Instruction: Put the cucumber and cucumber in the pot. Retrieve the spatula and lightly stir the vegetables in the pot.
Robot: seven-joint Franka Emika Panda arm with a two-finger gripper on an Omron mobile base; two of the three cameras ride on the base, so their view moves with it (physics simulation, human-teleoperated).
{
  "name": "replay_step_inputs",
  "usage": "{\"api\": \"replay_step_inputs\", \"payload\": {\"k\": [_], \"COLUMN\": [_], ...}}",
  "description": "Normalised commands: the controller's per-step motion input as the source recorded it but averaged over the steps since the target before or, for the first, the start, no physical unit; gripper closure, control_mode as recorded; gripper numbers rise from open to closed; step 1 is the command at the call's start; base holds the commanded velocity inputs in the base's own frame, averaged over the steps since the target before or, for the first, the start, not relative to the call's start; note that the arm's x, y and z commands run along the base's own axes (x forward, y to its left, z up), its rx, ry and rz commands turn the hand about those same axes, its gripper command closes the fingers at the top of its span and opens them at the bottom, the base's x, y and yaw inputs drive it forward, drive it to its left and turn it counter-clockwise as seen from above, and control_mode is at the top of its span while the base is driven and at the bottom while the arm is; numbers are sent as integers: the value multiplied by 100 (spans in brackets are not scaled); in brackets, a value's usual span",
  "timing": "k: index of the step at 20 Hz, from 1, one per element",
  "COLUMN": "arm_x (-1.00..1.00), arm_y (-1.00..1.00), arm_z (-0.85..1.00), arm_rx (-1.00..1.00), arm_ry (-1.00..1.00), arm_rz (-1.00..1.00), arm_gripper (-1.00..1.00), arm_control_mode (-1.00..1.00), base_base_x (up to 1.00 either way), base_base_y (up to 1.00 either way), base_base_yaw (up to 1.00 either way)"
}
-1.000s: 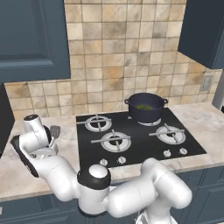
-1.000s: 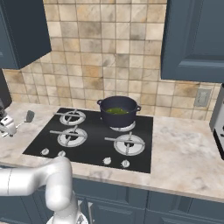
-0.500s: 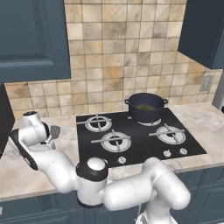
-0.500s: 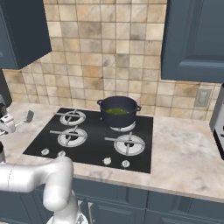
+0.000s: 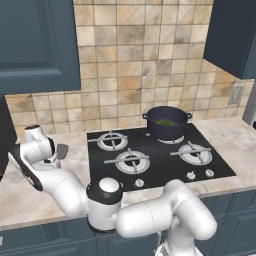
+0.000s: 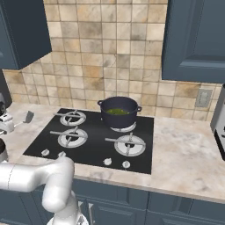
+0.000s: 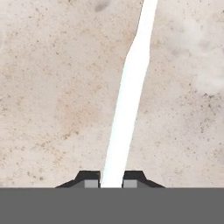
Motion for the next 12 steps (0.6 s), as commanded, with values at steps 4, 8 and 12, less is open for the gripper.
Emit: {"api": "replay_step_inputs", "payload": {"k": [4,8,12], "arm_x": [-52,-59,-66], "arm_y": [-25,-30,-40], "arm_z": [29,35,38], "arm_rx": [12,12,10], "arm_ry": [0,0,-1], "arm_rz": [0,0,-2], "arm_gripper": [100,100,100], "arm_control_mode": [-100,-100,-100], "base_base_x": [0,0,0], "base_base_y": [0,0,0], "base_base_yaw": [0,0,0]}}
